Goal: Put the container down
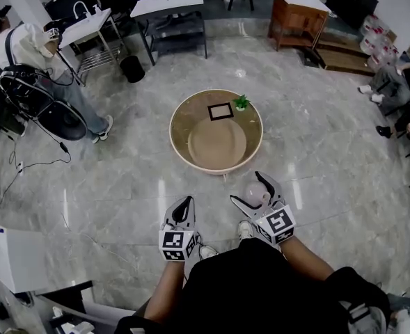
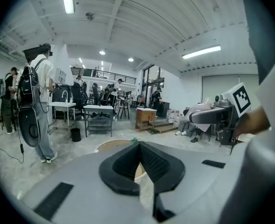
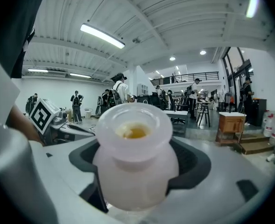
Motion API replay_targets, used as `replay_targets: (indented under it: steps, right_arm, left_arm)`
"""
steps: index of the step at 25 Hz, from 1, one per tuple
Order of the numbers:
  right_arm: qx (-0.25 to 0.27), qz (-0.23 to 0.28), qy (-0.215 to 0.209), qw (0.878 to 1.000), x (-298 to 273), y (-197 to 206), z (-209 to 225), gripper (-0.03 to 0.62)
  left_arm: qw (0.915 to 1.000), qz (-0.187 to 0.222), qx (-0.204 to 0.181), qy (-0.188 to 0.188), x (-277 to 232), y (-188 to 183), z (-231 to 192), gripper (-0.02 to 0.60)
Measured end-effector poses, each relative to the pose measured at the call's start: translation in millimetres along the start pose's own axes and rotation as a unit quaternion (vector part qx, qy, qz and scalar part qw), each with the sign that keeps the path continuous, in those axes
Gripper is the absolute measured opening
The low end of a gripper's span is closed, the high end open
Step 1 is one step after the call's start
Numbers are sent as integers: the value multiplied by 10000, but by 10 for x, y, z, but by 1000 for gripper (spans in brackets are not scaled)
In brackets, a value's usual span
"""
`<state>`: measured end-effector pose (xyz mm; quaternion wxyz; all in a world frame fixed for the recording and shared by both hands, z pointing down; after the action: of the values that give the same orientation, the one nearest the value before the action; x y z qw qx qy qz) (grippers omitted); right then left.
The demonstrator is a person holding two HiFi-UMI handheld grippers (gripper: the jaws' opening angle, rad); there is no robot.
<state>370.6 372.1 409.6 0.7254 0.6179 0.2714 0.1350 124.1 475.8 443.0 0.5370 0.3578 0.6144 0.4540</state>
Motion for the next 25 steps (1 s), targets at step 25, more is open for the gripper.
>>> replay_targets:
  steps: [25]
  right_arm:
    - [-231,-95,171,9995,-1024,81,-99,416]
  left_arm:
    - [9996,-228,158,73,-187,295,-957,-8]
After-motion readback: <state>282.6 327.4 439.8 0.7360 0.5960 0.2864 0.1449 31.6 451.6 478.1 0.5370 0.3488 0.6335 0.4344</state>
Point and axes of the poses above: the fingertips, and each gripper's own axes: x backward along the fingers, z to its right, y out of its underside, the point moved 10 cm from there along x, backward along the fingers, and after that the axes turned 6 degrees about -x, right-handed, at the moved point
